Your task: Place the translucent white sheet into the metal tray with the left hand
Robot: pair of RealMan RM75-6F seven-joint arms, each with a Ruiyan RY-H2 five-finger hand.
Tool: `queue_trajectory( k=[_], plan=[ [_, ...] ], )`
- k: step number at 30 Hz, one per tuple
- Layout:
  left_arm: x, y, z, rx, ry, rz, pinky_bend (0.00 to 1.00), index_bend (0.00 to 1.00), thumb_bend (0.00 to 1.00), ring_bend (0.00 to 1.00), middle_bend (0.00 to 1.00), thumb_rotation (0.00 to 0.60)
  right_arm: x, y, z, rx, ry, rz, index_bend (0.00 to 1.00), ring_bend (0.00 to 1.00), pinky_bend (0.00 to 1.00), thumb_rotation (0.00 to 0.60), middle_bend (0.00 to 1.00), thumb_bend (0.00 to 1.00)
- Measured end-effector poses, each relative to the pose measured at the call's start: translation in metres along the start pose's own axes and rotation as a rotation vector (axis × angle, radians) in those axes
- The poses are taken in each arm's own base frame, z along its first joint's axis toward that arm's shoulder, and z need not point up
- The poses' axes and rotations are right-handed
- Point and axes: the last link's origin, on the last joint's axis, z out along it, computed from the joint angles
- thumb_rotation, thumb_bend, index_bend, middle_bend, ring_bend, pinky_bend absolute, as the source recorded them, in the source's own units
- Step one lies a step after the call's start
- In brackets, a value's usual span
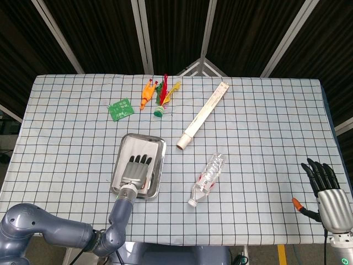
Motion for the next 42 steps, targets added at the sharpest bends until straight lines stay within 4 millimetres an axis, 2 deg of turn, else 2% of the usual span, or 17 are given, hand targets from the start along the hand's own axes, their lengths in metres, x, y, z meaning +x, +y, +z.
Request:
queue_trajectory(
  k=[23,30,35,42],
  plan=[
    [-0.001,0.004,-0.003,-0.008,0.003,-0.021,0.00,0.00,0.61,0.00,0.00,0.600,0.001,0.000,0.000,-0.001,0.004,0.001,0.00,0.00,0.00,0.600,0.00,0.29],
    [0.009,0.001,-0.014,-0.026,0.026,-0.033,0.00,0.00,0.34,0.00,0.00,0.600,0.001,0.001,-0.001,-0.003,0.007,0.000,0.00,0.00,0.00,0.600,0.00,0.29],
    [0.027,-0.011,-0.030,-0.042,0.064,-0.021,0.00,0.00,0.20,0.00,0.00,0.600,0.002,0.001,-0.001,-0.001,0.011,-0.001,0.00,0.00,0.00,0.600,0.00,0.29],
    [0.062,-0.037,-0.051,-0.058,0.200,-0.040,0.00,0.00,0.07,0.00,0.00,0.600,0.001,0.001,-0.001,0.001,0.009,-0.010,0.00,0.00,0.00,0.600,0.00,0.29]
  ],
)
